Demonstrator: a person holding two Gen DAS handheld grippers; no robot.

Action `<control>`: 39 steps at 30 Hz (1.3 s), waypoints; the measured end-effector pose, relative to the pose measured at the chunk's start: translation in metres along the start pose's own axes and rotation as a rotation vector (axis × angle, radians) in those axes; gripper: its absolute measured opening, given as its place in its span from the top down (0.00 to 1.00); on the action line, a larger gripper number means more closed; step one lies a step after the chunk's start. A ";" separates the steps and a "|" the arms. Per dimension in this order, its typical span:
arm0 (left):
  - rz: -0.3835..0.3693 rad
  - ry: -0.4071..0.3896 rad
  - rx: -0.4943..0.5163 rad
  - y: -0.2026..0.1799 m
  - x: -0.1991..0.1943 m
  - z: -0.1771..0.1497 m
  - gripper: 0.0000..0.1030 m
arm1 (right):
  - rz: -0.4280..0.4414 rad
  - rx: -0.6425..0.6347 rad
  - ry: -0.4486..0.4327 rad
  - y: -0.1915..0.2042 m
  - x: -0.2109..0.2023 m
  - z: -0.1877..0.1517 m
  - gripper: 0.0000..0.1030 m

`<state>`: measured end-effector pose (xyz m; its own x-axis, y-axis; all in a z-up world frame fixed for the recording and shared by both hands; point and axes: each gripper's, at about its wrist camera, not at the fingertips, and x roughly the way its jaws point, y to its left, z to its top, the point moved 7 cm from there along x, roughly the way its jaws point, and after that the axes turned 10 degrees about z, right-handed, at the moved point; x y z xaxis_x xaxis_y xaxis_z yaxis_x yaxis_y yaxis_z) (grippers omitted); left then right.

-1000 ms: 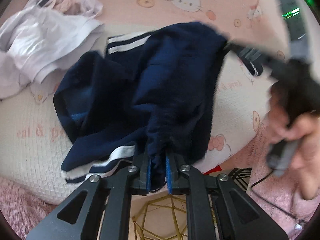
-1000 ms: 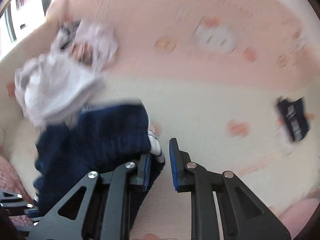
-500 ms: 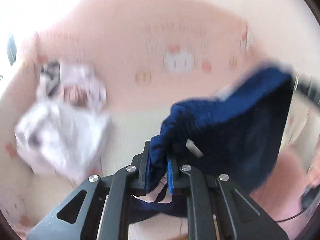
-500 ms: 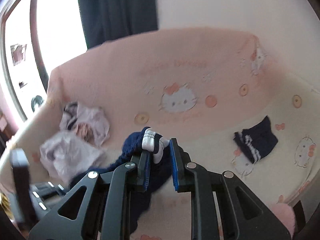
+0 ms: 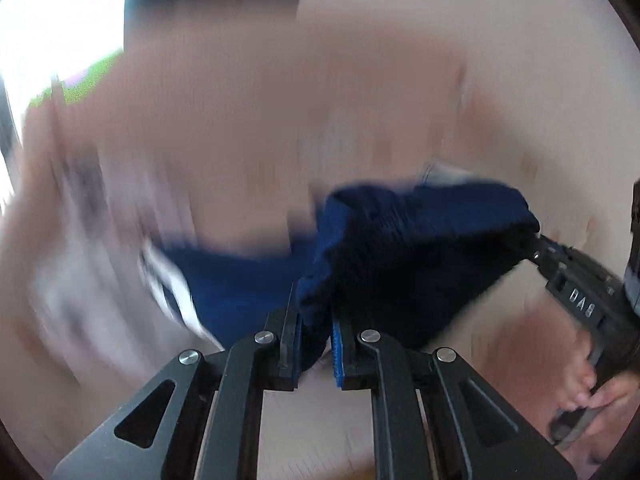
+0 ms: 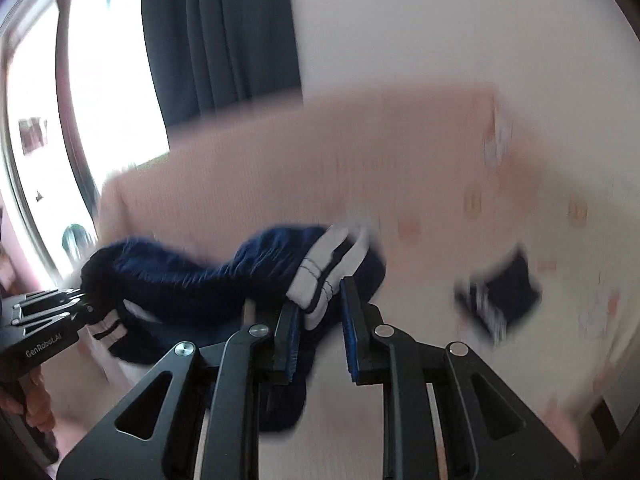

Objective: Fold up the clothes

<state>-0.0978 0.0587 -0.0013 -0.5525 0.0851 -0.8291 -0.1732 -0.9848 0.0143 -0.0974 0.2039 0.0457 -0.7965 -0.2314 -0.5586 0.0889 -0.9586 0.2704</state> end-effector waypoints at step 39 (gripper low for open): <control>-0.269 0.105 -0.192 0.001 0.043 -0.115 0.73 | 0.154 0.217 0.445 -0.054 0.078 -0.153 0.68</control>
